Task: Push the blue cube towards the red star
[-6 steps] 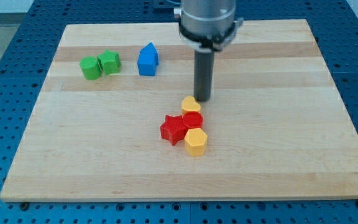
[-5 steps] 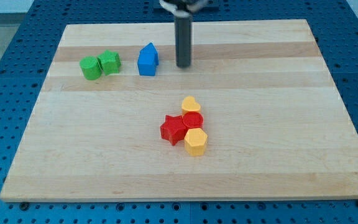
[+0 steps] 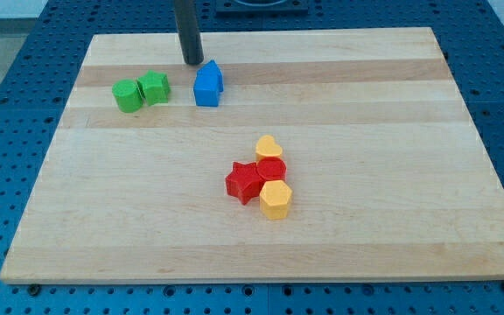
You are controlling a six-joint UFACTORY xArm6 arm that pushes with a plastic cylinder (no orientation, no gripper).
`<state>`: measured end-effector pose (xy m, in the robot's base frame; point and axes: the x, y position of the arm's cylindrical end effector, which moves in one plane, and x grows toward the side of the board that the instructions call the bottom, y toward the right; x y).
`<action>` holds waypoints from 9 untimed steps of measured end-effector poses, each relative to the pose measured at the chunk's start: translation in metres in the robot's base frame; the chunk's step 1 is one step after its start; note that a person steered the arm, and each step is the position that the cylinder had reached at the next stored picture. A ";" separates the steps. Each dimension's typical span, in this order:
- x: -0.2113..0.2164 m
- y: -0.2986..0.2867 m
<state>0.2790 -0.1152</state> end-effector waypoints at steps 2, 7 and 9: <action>0.087 0.011; 0.012 -0.021; 0.013 0.040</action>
<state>0.2923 -0.0750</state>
